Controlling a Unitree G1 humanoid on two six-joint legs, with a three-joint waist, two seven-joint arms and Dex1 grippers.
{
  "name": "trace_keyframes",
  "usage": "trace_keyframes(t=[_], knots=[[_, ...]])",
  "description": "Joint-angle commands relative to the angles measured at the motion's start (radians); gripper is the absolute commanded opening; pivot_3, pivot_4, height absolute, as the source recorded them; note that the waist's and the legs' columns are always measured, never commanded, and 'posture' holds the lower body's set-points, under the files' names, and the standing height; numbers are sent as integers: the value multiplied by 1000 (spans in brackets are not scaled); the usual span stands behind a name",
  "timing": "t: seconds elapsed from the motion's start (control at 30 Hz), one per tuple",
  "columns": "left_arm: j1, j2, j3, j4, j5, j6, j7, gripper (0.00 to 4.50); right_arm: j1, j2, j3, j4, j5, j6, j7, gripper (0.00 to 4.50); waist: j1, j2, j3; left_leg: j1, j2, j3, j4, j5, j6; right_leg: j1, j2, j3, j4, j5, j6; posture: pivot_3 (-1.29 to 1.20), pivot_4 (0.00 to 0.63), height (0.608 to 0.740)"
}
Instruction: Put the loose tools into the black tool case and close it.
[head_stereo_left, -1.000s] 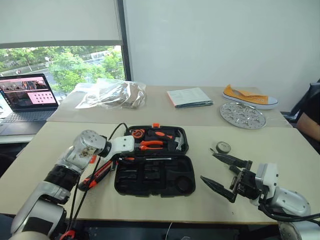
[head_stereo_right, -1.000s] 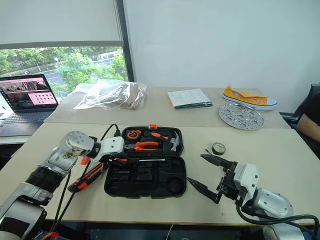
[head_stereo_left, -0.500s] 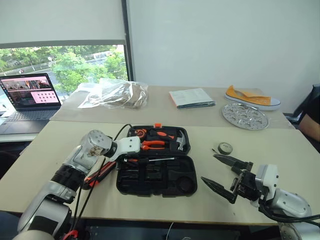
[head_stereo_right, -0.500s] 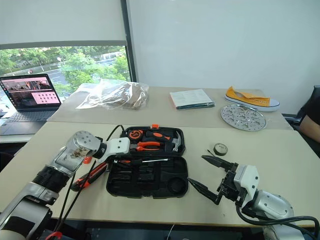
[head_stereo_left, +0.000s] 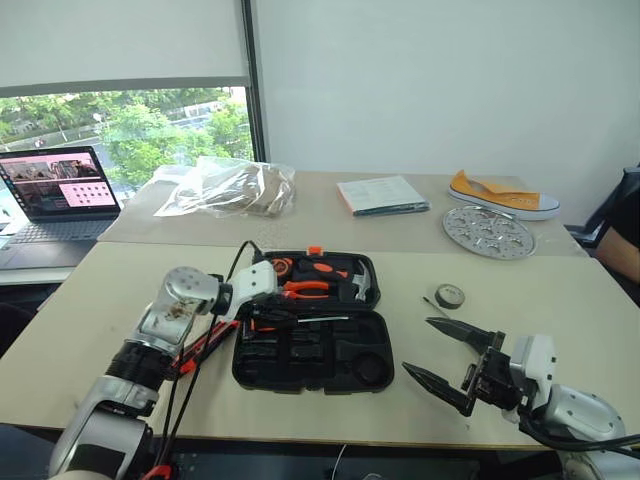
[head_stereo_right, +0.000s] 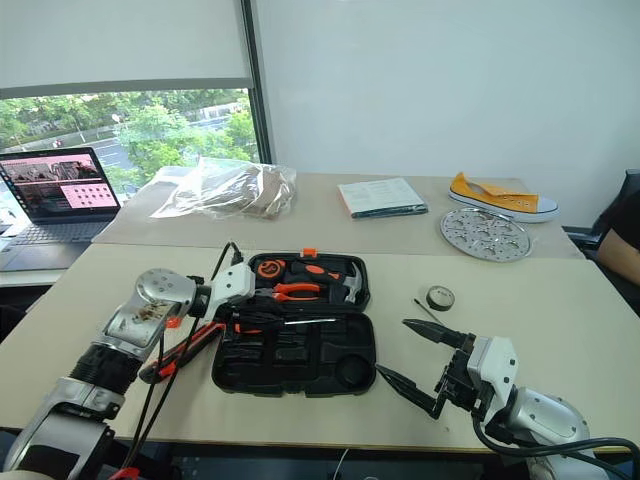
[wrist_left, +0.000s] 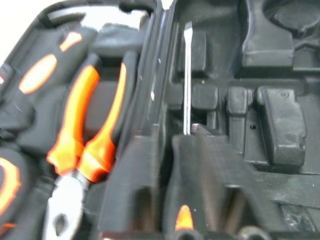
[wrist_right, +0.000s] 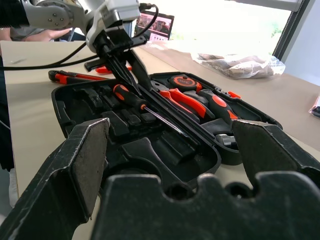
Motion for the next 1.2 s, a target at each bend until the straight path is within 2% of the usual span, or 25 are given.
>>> trace_keyframes(t=[0.03, 0.2, 0.6, 0.7, 0.8, 0.93, 1.13, 1.2], knots=[[0, -4, -12, -10, 13, 13, 11, 90, 1, -11, -28, -29, 15, -3, 6, 4500, 0, 0, 0, 0, 0, 0, 0, 0, 0, 0, 0, 0, 0, 0, 0, 0, 150, 740], [10, -17, -38, 9, 43, 0, 28, 90, 8, -10, -33, -32, 14, -5, 4, 4500, 0, 0, 0, 0, 0, 0, 0, 0, 0, 0, 0, 0, 0, 0, 0, 0, 150, 740], [40, -29, -122, -72, 97, 195, 45, 90, 22, -12, -56, -22, 6, -7, -7, 4500, 1, 2, -2, 1, -1, 0, 0, -1, 2, 5, -2, 1, 0, 0, 2, 0, 150, 740], [49, -52, -82, -78, 63, 144, 74, 90, 39, -17, -85, -23, 7, 0, -19, 4500, 1, 3, -2, 3, -1, -1, 0, -3, 4, 12, -3, 0, -2, -2, 4, 0, 150, 740], [93, -70, 84, -108, -81, 18, 78, 90, 115, -42, -171, -43, 46, 30, -14, 4500, 1, 4, -2, 7, -1, -1, 0, -4, 7, 16, -6, 0, -3, -4, 8, 0, 150, 740], [196, -2, 257, -116, -222, -131, 2, 1055, 258, -44, -296, -28, 51, 10, 8, 4500, -1, 3, -1, 7, -1, -3, 0, -5, 9, 14, -7, 1, -5, -3, 8, 0, 150, 740], [414, 179, 437, -103, -345, -161, -140, 3264, 423, 6, -412, 58, 23, -25, 23, 4500, -8, 4, -1, 14, 0, -1, -4, -6, 7, 16, -7, 1, -5, -5, 9, 0, 150, 740], [497, 220, 487, -109, -363, -159, -160, 3907, 443, 3, -425, 99, 7, -22, 28, 4500, -7, 5, 0, 15, 0, -1, -5, -7, 8, 17, -7, 1, -7, -9, 15, 0, 150, 740]])
